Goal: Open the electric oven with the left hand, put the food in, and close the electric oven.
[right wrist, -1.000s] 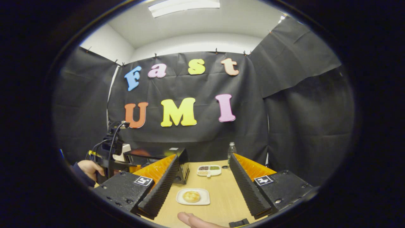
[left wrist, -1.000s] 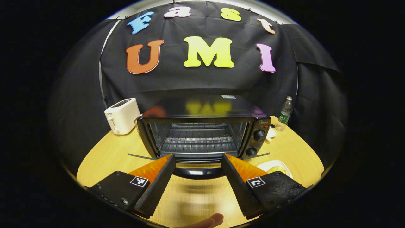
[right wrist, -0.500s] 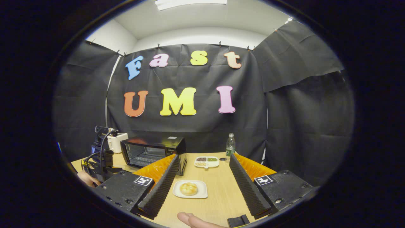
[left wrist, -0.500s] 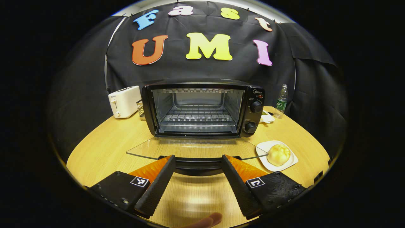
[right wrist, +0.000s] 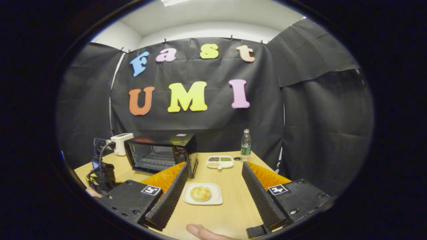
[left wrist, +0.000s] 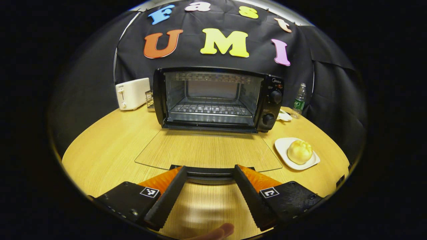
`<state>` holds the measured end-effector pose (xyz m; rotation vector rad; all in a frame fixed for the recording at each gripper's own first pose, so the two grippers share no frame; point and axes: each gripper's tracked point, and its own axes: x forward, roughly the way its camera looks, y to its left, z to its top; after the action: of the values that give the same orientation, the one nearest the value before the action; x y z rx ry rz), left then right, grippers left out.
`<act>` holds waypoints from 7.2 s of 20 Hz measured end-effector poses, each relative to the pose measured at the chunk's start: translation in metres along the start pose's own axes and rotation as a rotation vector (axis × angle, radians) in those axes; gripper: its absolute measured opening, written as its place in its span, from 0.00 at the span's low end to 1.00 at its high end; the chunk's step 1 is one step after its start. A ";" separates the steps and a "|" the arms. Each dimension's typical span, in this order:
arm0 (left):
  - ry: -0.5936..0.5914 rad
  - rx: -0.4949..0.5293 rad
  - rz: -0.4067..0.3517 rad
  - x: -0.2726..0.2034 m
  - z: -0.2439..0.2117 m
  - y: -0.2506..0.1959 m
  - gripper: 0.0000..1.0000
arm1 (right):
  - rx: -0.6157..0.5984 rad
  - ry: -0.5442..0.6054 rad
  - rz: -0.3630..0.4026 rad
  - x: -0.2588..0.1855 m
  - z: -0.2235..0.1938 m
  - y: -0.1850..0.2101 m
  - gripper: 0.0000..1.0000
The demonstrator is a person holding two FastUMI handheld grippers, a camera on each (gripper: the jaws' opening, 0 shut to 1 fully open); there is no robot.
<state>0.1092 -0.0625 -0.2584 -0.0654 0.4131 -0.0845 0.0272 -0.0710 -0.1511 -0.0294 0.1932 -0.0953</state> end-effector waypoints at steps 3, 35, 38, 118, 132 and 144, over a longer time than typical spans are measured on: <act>-0.029 0.009 0.010 -0.014 0.014 0.006 0.94 | -0.007 0.017 -0.001 0.010 -0.007 0.005 1.00; -0.452 0.046 0.058 -0.254 0.123 0.056 0.94 | 0.085 0.507 -0.058 0.164 -0.195 0.057 0.96; -0.443 0.049 0.057 -0.251 0.119 0.056 0.94 | 0.109 0.505 -0.054 0.165 -0.192 0.057 0.89; 0.246 0.016 -0.051 -0.014 -0.036 -0.014 0.95 | 0.095 -0.205 0.175 -0.029 0.100 0.032 0.96; 0.265 0.074 0.010 0.001 -0.027 -0.010 0.96 | 0.086 -0.222 0.196 -0.055 0.096 0.016 0.96; 0.156 0.088 0.038 0.003 0.037 -0.006 0.97 | 0.081 -0.225 0.165 -0.054 0.097 0.009 0.96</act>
<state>0.1263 -0.0668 -0.2252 0.0360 0.5652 -0.0704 -0.0063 -0.0549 -0.0457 0.0563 -0.0335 0.0648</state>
